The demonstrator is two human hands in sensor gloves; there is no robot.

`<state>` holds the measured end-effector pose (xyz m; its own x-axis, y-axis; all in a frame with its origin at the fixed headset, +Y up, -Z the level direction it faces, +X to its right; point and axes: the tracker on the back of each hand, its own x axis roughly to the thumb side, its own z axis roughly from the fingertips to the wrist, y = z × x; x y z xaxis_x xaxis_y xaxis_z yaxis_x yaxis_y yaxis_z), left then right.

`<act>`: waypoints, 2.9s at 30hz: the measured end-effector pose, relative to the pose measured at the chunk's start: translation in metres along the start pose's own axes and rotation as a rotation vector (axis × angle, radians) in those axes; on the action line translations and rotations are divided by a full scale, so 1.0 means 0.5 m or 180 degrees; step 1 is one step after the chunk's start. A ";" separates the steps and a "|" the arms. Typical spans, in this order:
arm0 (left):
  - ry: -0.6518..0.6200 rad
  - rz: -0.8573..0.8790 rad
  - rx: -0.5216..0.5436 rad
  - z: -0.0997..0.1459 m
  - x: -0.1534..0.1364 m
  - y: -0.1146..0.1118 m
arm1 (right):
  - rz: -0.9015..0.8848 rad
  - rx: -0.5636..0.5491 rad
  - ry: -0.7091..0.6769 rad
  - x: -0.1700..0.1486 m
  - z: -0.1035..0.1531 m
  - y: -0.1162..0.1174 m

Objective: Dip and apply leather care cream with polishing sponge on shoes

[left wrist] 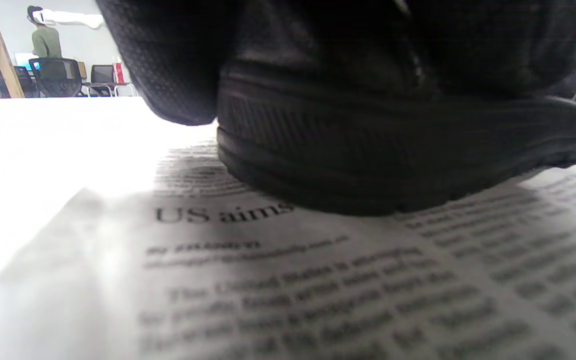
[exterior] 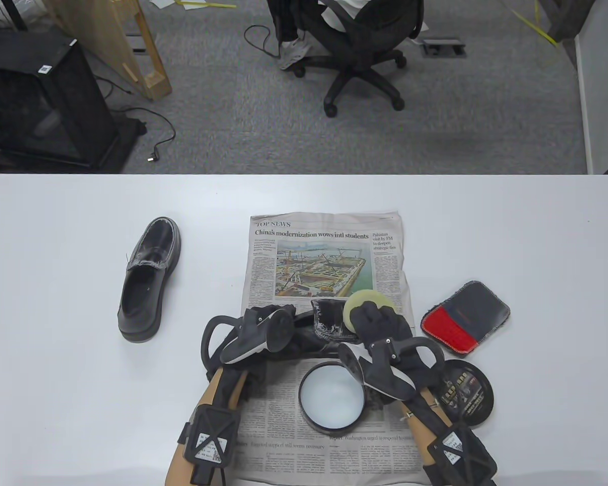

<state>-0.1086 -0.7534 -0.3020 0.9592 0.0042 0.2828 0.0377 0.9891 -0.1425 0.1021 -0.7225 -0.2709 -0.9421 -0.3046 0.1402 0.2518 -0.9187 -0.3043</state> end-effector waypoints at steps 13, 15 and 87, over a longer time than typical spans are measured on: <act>0.0074 -0.0001 0.0065 0.003 0.001 0.000 | 0.0293 0.0534 0.0259 -0.066 0.018 0.042; 0.0085 -0.0014 0.0060 0.002 0.002 0.000 | 0.0430 0.0493 0.0059 -0.049 0.041 0.027; 0.0016 0.0050 0.0100 0.004 0.000 -0.002 | -0.0117 0.0194 -0.0042 -0.063 0.037 -0.002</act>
<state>-0.1092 -0.7541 -0.2998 0.9610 0.0192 0.2760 0.0138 0.9930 -0.1169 0.1357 -0.7166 -0.2575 -0.9481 -0.2732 0.1628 0.2304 -0.9429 -0.2407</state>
